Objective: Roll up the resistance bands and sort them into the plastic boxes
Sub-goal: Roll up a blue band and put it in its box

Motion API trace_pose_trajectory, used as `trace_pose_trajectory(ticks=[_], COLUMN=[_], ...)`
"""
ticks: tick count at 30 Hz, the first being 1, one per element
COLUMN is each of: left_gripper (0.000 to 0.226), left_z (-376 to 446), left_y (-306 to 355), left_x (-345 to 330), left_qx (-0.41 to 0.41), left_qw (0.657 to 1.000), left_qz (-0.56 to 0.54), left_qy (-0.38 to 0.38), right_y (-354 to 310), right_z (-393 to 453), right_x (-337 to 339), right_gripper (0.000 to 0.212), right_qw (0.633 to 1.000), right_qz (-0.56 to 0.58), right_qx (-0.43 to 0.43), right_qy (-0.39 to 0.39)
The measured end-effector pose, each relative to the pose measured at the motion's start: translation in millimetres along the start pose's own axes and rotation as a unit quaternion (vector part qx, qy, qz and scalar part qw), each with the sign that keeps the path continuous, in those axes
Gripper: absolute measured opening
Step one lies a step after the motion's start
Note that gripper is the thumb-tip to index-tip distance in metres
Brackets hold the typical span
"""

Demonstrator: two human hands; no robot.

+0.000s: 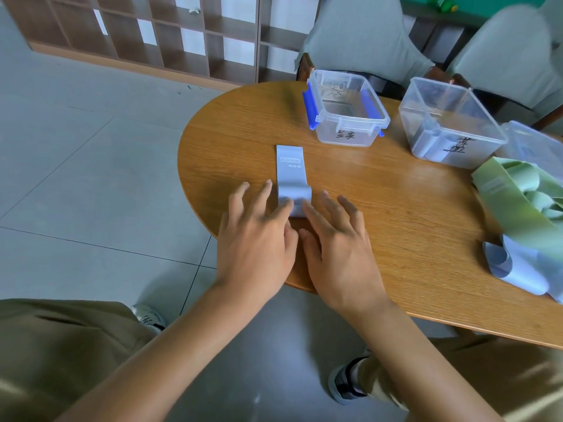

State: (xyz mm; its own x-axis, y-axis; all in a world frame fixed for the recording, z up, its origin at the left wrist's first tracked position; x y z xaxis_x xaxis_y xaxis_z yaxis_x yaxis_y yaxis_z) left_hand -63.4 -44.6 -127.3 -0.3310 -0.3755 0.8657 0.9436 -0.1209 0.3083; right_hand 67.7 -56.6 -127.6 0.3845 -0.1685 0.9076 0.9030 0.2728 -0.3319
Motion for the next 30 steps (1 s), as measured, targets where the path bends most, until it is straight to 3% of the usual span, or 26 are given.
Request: trace_pose_trajectory(ticks=[11,17,21,24,27,30], left_gripper=[0.051,0.042,0.043,0.045,0.046,0.049], left_z=[18,11,8,12,17,24], left_y=[-9,-1,2,3,3,2], left_x=[-14,-4,-5,-4,-5,-5], left_qx=[0.011,-0.030,-0.030,-0.016,-0.007,0.000], left_qw=[0.998,0.999,0.999,0.999,0.999,0.999], left_qz=[0.044,0.004,0.016,0.027,0.023,0.013], left_qy=[-0.036,0.011,-0.003,-0.014,-0.023,-0.031], right_y=[4,7,9,9,-1,-7], right_z=[26,38,44,46,41,29], right_x=[-8,-7,-10,-10,-1,6], right_gripper=[0.058,0.062,0.062,0.062,0.069,0.063], right_qw=[0.995,0.991,0.990,0.993,0.998,0.995], right_qz=[-0.057,-0.077,-0.082,-0.079,-0.056,0.000], right_qx=[-0.027,-0.029,-0.022,-0.007,0.026,0.060], right_qy=[-0.081,-0.110,-0.113,-0.087,0.004,0.085])
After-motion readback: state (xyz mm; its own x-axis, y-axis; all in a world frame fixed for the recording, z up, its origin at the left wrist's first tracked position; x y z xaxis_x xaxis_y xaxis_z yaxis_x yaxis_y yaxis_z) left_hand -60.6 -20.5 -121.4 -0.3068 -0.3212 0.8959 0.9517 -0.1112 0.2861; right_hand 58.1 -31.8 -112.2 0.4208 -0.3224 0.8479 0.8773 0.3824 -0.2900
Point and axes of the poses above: each hand's wrist, its own z-axis towards the middle knuckle, its own x-axis out of the back of the hand, y = z × x, the point moved 7 cm from there along z, towards the middle knuckle, and after that the axes turned 5 degrees about x, right-handed, at the moved point
